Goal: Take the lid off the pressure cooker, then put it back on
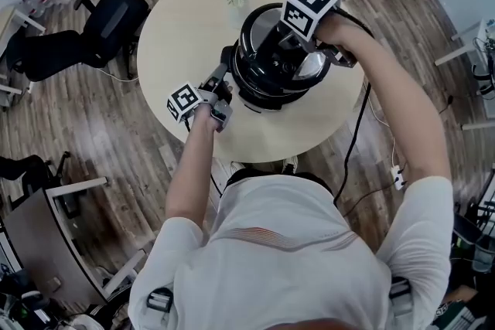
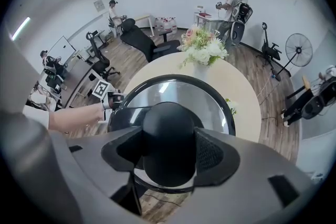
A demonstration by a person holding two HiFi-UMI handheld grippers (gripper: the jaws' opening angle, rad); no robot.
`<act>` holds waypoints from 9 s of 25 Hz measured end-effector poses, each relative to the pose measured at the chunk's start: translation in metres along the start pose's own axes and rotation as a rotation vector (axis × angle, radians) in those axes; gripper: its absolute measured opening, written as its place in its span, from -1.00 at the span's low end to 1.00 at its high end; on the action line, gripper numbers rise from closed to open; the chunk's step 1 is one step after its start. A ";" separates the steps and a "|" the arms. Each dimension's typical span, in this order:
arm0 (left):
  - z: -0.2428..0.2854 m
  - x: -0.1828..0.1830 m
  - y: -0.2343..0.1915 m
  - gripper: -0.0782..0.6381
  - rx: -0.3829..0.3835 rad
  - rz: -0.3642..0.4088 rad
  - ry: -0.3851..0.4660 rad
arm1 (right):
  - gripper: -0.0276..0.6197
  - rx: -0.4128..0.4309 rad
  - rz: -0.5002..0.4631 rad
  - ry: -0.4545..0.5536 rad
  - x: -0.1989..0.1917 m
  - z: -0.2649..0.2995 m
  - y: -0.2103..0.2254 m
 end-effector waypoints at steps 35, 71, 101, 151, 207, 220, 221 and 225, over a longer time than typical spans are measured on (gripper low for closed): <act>-0.006 -0.044 0.176 -0.37 0.059 1.138 0.073 | -0.05 -0.188 0.265 -0.122 -0.208 -0.030 0.237; 0.105 -0.189 0.239 -0.77 -0.155 1.242 -0.038 | -0.04 -0.129 0.228 -0.145 -0.298 0.109 0.230; 0.084 -0.166 0.250 -0.77 -0.179 1.246 -0.009 | -0.38 -0.404 0.255 0.946 -0.207 -0.134 0.148; 0.062 -0.181 0.245 -0.77 -0.126 1.267 -0.037 | 0.40 -0.335 0.243 0.526 -0.281 -0.001 0.198; 0.055 -0.156 0.240 -0.77 -0.074 1.250 0.036 | -0.05 -0.351 0.123 0.468 -0.264 0.015 0.223; 0.028 -0.134 0.245 -0.77 -0.083 1.247 0.084 | -0.05 -0.425 0.075 0.610 -0.205 -0.106 0.198; 0.025 -0.130 0.245 -0.77 -0.082 1.246 0.091 | -0.05 -0.412 0.070 0.621 -0.196 -0.113 0.192; 0.013 -0.122 0.245 -0.77 -0.072 1.246 0.120 | -0.05 -0.333 0.011 0.658 -0.159 -0.133 0.163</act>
Point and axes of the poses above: the fingertips, and each gripper's own axes: z forward along the fingers, y to its right, x out of its top, the point moved 4 cm from there along -z, backward along the fingers, and after that the axes turned 15 degrees about y, right-handed, at the moved point
